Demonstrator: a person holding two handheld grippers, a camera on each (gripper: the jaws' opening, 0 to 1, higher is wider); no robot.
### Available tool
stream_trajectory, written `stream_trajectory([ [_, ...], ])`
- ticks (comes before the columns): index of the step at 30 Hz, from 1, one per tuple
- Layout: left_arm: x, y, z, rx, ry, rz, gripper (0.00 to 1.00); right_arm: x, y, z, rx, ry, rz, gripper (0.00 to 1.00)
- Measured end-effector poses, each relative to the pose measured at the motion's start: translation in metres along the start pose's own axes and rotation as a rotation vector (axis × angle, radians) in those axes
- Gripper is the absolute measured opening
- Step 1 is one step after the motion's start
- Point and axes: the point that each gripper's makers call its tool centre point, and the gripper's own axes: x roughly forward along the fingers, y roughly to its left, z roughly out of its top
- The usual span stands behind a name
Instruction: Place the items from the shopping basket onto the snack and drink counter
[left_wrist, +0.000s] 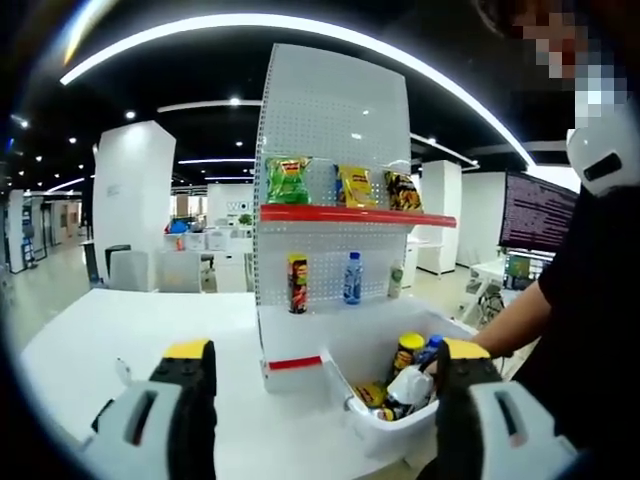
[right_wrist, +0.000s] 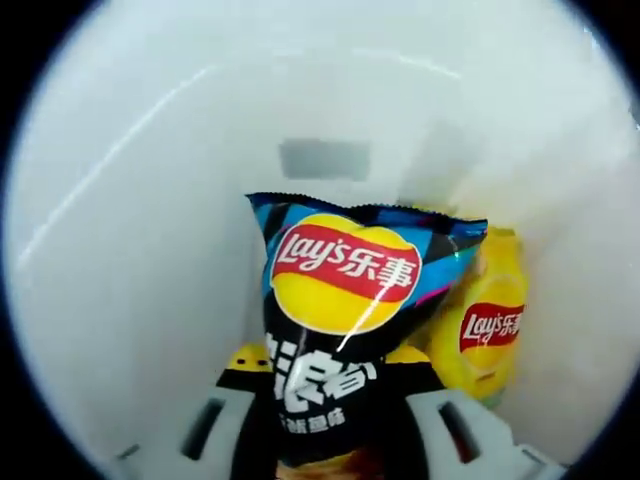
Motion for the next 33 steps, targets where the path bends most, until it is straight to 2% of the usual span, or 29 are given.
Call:
stream_trajectory([
  [9, 0.006, -0.003, 0.002, -0.002, -0.010, -0.018, 0.90, -0.027, -0.004, 0.017, -0.009, -0.066, -0.044, 0.34],
  [18, 0.015, -0.009, 0.006, 0.000, -0.020, -0.045, 0.90, -0.061, -0.013, 0.037, 0.020, -0.171, -0.104, 0.34],
  [22, 0.018, -0.011, 0.007, 0.002, -0.023, -0.053, 0.90, -0.084, -0.017, 0.048, 0.039, -0.219, -0.131, 0.34],
  [33, 0.022, -0.014, 0.009, 0.001, -0.026, -0.066, 0.90, -0.120, -0.019, 0.064, 0.053, -0.283, -0.150, 0.33],
])
